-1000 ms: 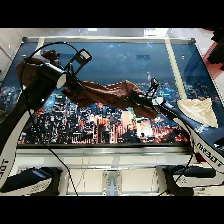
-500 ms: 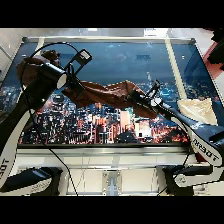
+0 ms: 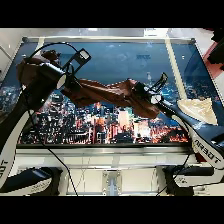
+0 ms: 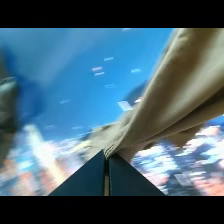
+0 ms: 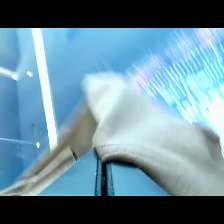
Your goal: Fold the shirts.
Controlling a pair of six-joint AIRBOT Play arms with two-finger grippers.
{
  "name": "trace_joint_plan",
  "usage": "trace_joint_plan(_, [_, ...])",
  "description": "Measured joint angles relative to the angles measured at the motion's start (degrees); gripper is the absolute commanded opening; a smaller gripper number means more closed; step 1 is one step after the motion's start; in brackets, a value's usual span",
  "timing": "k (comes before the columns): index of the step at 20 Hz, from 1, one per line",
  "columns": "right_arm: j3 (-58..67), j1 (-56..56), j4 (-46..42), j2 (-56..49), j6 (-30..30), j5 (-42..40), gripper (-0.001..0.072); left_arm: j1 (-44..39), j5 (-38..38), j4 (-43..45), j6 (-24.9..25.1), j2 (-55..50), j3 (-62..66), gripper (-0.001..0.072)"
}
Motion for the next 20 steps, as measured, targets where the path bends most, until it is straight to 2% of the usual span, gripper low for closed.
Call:
trace_joint_plan(2, [1.4,-0.3,-6.4,5.3,0.0,0.6,0.0027,0.0,-1.7,6.6,-1.1,1.9,0.0,0.0014])
trace_joint_plan(5, [3.7,-1.5,-15.8,16.2,0.0,6.2,0.0027,0.0,-4.5,13.0,-2.3,6.7,0.0,0.0013])
trace_joint_plan(12, [9.7,-2.8,-28.9,39.2,0.0,19.6,0.0026,0.0,-7.2,16.5,-4.9,20.9,0.0,0.0013])
trace_joint_plan(16, [13.5,-2.9,-34.9,42.8,2.1,22.0,0.0027,0.0,-8.2,14.6,-5.2,24.7,0.0,0.0013])
trace_joint_plan(20, [14.7,-2.9,-46.8,36.4,11.0,30.6,0.0027,0.0,-8.1,4.2,-5.3,21.5,-1.3,0.0013])
